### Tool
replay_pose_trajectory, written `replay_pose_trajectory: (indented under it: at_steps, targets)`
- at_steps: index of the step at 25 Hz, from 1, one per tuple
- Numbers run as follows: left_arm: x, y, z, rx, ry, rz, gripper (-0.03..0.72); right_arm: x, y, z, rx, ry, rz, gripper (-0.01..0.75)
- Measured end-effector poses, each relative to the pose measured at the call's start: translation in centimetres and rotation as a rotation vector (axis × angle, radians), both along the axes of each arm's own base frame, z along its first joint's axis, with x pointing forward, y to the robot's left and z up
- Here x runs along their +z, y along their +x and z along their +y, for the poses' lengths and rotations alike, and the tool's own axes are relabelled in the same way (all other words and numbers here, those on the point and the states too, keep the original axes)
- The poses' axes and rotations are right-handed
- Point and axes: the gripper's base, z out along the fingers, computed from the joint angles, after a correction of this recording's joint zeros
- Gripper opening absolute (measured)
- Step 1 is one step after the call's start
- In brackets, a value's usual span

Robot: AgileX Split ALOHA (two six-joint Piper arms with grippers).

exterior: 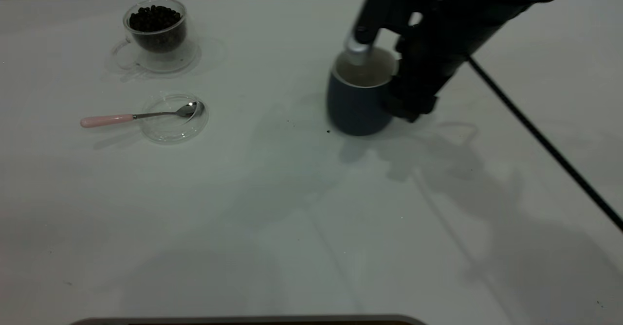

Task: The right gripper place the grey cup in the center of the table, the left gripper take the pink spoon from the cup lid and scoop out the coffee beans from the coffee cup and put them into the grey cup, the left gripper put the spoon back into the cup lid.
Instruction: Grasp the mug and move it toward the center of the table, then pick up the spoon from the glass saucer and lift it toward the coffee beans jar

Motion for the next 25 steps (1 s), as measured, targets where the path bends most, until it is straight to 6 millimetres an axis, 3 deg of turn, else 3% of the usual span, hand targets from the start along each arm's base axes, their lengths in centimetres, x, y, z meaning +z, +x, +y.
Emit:
replay_pose_trajectory:
  at_steps: [7, 12, 14, 18, 23, 25]
  targets:
    - [0.0, 0.0, 0.0, 0.000, 0.000, 0.000, 0.588, 1.0, -1.0, 4.6, 0.034, 0.065, -0.054, 0.588]
    - [0.0, 0.0, 0.0, 0.000, 0.000, 0.000, 0.588, 3.1, -1.5, 5.4, 0.001, 0.127, -0.012, 0.588]
    - [0.0, 0.0, 0.0, 0.000, 0.000, 0.000, 0.588, 5.5, -1.6, 5.1, -0.002, 0.168, 0.024, 0.588]
    - [0.0, 0.0, 0.0, 0.000, 0.000, 0.000, 0.588, 12.4, -2.7, 3.4, -0.004, 0.267, 0.134, 0.588]
    - [0.0, 0.0, 0.0, 0.000, 0.000, 0.000, 0.588, 21.2, -5.8, -1.3, -0.078, 0.301, 0.270, 0.588]
    - [0.0, 0.0, 0.0, 0.000, 0.000, 0.000, 0.588, 23.8, -7.7, -3.0, -0.149, 0.268, 0.310, 0.588]
